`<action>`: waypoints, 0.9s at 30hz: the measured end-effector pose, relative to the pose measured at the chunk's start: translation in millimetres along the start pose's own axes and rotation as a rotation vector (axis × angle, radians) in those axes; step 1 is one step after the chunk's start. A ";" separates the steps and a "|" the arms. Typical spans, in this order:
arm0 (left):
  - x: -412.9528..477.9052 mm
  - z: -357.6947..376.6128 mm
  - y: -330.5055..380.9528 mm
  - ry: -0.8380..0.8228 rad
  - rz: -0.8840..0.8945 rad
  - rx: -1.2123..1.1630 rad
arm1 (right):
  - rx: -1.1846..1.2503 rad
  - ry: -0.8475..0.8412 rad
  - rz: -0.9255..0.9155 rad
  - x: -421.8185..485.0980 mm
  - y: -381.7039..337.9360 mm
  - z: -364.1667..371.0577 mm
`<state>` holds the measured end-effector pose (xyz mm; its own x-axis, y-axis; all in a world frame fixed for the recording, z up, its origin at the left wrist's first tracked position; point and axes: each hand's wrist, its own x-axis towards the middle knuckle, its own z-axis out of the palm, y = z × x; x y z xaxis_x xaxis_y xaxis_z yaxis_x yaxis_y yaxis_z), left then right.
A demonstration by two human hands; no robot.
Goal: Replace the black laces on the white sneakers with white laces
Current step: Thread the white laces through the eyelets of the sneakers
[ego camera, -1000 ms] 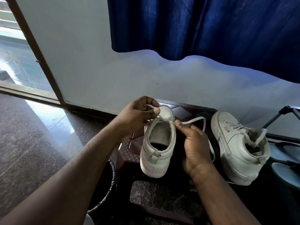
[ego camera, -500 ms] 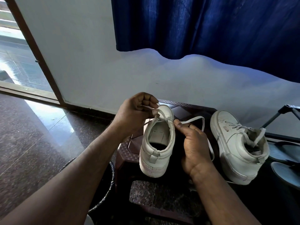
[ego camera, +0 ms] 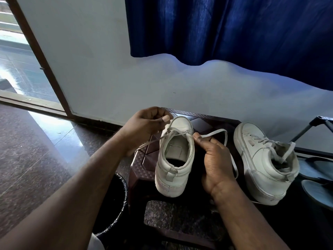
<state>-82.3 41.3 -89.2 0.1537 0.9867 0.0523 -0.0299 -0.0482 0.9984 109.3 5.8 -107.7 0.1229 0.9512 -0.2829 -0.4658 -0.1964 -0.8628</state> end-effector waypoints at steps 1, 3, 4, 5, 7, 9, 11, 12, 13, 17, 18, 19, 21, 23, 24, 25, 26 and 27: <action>-1.9 -4.7 0.1 -0.060 -0.008 0.029 | -0.002 0.001 0.000 0.6 0.4 0.1; -5.5 -11.2 -2.5 -0.156 -0.027 0.070 | -0.007 0.000 0.001 1.3 0.6 0.7; -6.0 -12.6 -5.3 -0.163 -0.031 0.094 | -0.009 0.000 0.000 1.3 0.6 0.9; -6.0 -12.9 -7.2 -0.145 -0.030 0.136 | -0.006 0.001 -0.001 1.3 0.9 0.8; -4.0 -11.0 -9.4 -0.097 -0.021 0.209 | -0.009 0.001 0.000 0.5 1.0 0.6; -2.2 -6.0 -9.0 -0.079 -0.031 0.172 | -0.015 -0.002 -0.003 1.0 1.4 -0.2; -0.6 0.2 -6.8 -0.059 -0.046 0.082 | -0.015 -0.007 -0.002 1.5 1.6 -0.8; 0.3 3.0 -5.8 -0.047 -0.050 0.055 | -0.013 -0.005 -0.001 1.6 1.4 -0.9; 0.9 6.0 -5.2 -0.039 -0.052 0.040 | -0.008 -0.002 -0.004 2.0 1.7 -1.1; 2.2 14.0 -6.1 -0.020 -0.064 -0.019 | 0.031 0.002 0.016 3.3 3.3 0.1; 2.2 15.6 -6.1 -0.014 -0.066 -0.035 | 0.057 0.026 0.022 3.9 3.8 -0.3; 1.7 17.4 -5.9 -0.006 -0.068 -0.047 | 0.085 0.057 0.034 5.1 4.2 -1.1; 1.2 19.6 -5.8 0.006 -0.070 -0.047 | 0.181 0.125 0.057 9.5 3.6 -4.8; 0.4 20.0 -6.0 0.009 -0.066 -0.026 | 0.209 0.160 0.051 12.6 2.9 -8.7; 0.4 19.6 -7.0 0.010 -0.063 -0.013 | 0.161 0.158 0.026 13.2 3.1 -9.7; 0.2 19.6 -7.4 0.011 -0.064 -0.001 | 0.086 0.133 -0.003 12.2 3.6 -8.9; 0.5 19.2 -8.3 0.010 -0.065 0.005 | 0.010 0.089 -0.029 10.6 4.6 -6.9; 0.7 19.2 -8.5 0.011 -0.069 0.004 | -0.041 0.036 -0.045 8.3 5.5 -4.8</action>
<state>-62.9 39.4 -97.3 0.1445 0.9894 -0.0166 -0.0155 0.0190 0.9997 112.0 11.4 -116.8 0.1750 0.9502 -0.2578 -0.4228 -0.1639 -0.8913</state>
